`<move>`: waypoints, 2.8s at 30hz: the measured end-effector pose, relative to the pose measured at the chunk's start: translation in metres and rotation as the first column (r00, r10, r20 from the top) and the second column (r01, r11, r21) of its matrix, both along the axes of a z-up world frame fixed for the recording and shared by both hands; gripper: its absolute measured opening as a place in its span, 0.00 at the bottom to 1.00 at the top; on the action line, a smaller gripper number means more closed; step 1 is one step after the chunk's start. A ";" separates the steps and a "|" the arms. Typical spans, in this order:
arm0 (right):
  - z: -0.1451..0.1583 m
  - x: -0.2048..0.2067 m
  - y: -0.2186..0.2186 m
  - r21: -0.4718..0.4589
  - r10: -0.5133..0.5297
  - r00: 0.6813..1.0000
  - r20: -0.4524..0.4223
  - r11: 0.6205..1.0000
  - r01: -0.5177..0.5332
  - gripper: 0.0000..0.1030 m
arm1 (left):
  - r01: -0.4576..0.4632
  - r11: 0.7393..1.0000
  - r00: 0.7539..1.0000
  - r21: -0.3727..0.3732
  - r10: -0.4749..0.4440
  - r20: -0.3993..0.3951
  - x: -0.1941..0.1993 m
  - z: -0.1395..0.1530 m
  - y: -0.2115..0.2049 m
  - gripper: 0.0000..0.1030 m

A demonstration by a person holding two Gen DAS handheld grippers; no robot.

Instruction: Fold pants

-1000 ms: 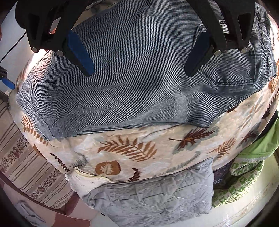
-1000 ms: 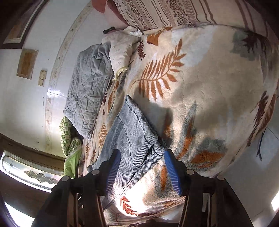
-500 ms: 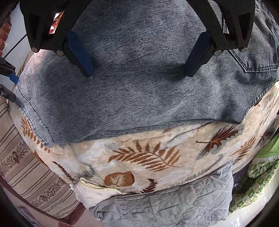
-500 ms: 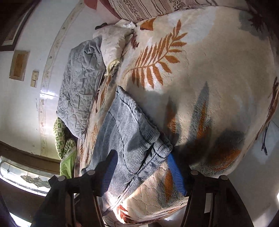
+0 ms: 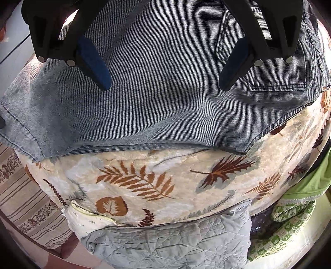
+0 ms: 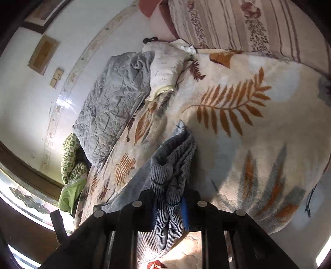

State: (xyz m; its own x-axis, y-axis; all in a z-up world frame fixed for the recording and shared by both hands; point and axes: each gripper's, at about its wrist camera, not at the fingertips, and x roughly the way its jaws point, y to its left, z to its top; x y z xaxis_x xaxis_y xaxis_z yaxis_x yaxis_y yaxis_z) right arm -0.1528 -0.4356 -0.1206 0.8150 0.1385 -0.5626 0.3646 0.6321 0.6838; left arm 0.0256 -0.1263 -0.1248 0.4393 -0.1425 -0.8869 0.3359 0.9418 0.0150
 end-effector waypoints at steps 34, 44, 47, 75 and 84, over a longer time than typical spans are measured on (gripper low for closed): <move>0.020 0.049 0.177 -0.284 0.501 0.848 -0.172 0.799 -0.530 0.42 | -0.040 0.999 0.989 -0.014 0.042 0.144 0.000 0.035 0.050 1.00; -0.005 0.067 0.157 -0.211 0.480 0.830 -0.285 0.813 -0.543 0.37 | 0.057 0.980 0.991 0.192 -0.078 0.106 -0.018 -0.008 0.010 1.00; 0.010 0.083 0.150 -0.215 0.434 0.865 -0.252 0.846 -0.487 0.37 | 0.050 0.985 0.994 0.167 -0.065 0.085 -0.015 -0.005 0.015 1.00; -0.006 0.145 0.186 -0.267 0.489 0.848 -0.206 0.806 -0.529 0.39 | -0.066 0.988 0.993 0.142 0.051 0.103 -0.004 0.011 0.058 1.00; 0.025 0.119 0.247 -0.342 0.643 0.765 -0.040 0.711 -0.615 0.39 | -0.379 0.925 0.910 0.008 0.371 0.183 -0.035 0.062 0.207 1.00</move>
